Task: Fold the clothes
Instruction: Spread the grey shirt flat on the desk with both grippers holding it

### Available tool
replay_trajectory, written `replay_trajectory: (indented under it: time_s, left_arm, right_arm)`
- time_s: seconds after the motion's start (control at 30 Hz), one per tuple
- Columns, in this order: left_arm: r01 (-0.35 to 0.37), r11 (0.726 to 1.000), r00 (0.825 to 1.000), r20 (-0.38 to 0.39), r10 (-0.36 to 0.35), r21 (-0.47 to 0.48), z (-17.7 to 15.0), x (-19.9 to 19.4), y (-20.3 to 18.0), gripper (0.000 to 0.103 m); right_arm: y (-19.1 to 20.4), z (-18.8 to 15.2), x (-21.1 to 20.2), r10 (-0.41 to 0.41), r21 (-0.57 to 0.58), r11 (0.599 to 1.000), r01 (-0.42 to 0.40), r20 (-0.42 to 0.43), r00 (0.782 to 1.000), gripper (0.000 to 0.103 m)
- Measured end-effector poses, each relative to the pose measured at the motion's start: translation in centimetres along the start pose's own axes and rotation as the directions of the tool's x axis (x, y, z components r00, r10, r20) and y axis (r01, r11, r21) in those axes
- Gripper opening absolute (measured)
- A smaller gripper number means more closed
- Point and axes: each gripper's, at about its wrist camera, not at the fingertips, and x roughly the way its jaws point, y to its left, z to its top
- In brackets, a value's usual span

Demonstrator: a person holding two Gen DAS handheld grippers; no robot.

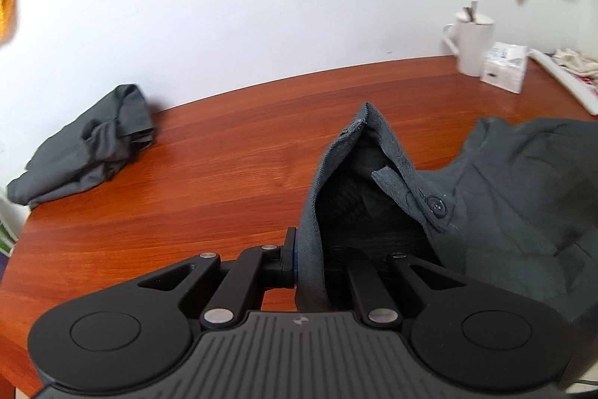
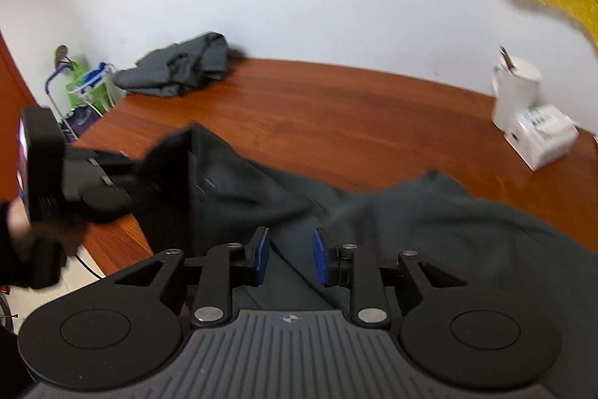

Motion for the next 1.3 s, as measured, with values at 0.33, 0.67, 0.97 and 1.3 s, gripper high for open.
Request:
replay_trajectory:
  time_s: [0.33, 0.67, 0.97, 1.3]
  left_arm:
    - [-0.139, 0.987, 0.989, -0.051, 0.135, -0.076, -0.1, 1.9, 6.0, 0.006]
    - [-0.1, 0.993, 0.993, -0.072, 0.096, -0.06, -1.5, 3.5, 14.3, 0.006]
    - [-0.043, 0.999, 0.996, -0.081, 0.043, -0.004, -2.2, 6.3, 24.5, 0.007]
    - [-0.056, 0.998, 0.994, -0.098, 0.055, -0.005, -1.7, 9.3, 32.0, 0.012]
  right_arm:
    - [-3.4, -1.0, 0.7, -0.051, 0.031, 0.998, 0.051, 0.007, 0.999, 0.031]
    - [3.2, 0.0, 4.8, -0.074, 0.029, 0.997, 0.074, -0.014, 0.997, 0.031]
    - [11.2, 0.7, 8.4, -0.161, 0.134, 0.978, 0.158, 0.005, 0.987, 0.031]
    - [15.0, 2.0, 10.2, -0.254, 0.208, 0.946, 0.25, -0.007, 0.967, 0.031]
